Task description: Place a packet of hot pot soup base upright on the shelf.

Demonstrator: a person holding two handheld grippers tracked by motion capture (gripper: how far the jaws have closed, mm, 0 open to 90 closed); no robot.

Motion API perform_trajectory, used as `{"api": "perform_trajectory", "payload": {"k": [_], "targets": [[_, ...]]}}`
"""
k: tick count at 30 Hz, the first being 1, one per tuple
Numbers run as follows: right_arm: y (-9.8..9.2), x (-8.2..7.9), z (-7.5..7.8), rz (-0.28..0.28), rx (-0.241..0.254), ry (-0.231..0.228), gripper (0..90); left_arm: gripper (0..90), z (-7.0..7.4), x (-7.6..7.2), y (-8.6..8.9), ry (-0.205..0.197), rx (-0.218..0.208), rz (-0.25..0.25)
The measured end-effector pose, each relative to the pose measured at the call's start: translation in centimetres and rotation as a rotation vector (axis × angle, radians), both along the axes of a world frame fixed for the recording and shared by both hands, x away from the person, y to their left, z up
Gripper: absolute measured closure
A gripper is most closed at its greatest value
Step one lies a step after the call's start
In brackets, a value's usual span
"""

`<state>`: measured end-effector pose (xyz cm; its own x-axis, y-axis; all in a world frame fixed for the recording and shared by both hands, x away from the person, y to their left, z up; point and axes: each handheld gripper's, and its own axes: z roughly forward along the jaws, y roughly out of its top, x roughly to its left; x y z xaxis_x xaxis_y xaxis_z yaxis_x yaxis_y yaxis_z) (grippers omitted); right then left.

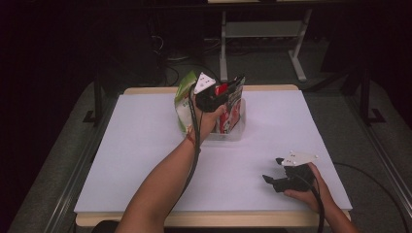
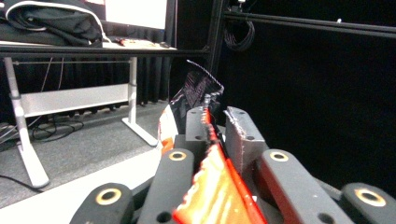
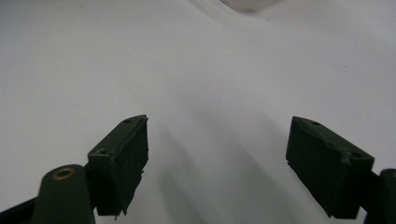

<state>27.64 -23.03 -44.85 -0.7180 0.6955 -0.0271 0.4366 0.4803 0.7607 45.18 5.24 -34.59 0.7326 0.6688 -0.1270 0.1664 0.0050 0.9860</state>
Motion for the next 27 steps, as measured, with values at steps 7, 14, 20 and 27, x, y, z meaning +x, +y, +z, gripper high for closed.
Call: {"api": "perform_trajectory", "payload": {"k": [7, 14, 20, 27], "targets": [[0.3, -0.1, -0.1, 0.017, -0.006, 0.006, 20.2, 77.3, 0.2, -0.2, 0.5, -0.027, 0.072, 0.005], [0.4, -0.3, 0.0, 0.034, 0.008, -0.003, 20.2, 76.2, 0.5, -0.5, 0.3, -0.043, 0.114, -0.01], [0.4, -0.3, 0.0, 0.045, 0.011, -0.013, 20.3, 71.7, 0.9, -0.8, 0.5, -0.049, 0.146, -0.011], [0.2, -0.5, 0.3, 0.045, 0.041, -0.051, 20.7, 64.5, 1.4, -1.7, 1.5, -0.068, 0.185, -0.018]]}}
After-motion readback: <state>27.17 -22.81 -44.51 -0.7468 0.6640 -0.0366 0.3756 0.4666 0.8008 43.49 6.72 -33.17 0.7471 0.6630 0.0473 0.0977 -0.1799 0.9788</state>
